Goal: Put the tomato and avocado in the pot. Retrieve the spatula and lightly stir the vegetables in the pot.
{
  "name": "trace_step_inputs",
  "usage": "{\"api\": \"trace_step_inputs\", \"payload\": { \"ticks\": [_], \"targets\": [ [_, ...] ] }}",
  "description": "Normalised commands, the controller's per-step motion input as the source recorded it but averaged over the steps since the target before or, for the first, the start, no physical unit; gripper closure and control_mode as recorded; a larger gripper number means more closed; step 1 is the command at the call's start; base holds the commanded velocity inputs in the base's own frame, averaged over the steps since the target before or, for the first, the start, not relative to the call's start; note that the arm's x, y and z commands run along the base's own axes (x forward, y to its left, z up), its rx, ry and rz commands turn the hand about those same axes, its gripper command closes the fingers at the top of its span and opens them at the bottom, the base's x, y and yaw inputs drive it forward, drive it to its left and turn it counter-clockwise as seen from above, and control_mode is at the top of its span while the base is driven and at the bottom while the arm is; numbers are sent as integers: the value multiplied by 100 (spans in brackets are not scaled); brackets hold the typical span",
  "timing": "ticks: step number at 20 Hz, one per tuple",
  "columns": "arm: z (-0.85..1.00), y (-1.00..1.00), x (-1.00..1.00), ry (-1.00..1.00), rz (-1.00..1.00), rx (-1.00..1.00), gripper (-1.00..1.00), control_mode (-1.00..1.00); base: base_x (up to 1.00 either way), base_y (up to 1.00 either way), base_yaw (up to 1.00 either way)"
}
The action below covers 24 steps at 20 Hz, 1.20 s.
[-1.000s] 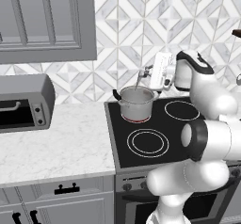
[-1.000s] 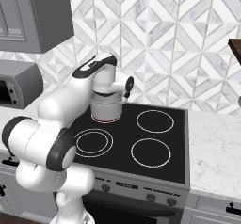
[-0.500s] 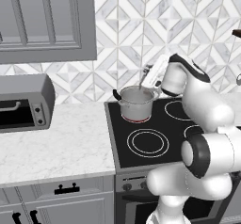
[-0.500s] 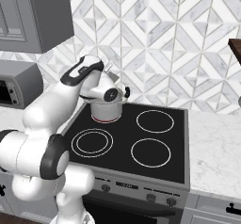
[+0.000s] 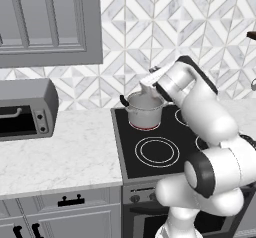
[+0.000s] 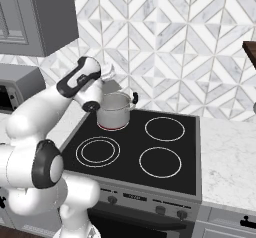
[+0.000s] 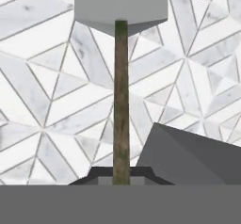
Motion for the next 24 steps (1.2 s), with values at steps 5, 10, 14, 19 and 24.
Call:
{"api": "trace_step_inputs", "payload": {
  "ticks": [5, 10, 14, 19, 24],
  "targets": [
    [0, -6, 0, 1, -8, 26, 100, -100, 0, 0, 0],
    [0, -2, 0, 0, 0, 0, 100, -100, 0, 0, 0],
    [0, -37, 0, 0, 0, 6, 100, -100, 0, 0, 0],
    [0, -42, 0, 2, 0, 11, 100, -100, 0, 0, 0],
    [-4, -17, 14, 14, 0, 4, 100, -100, 0, 0, 0]
  ]
}}
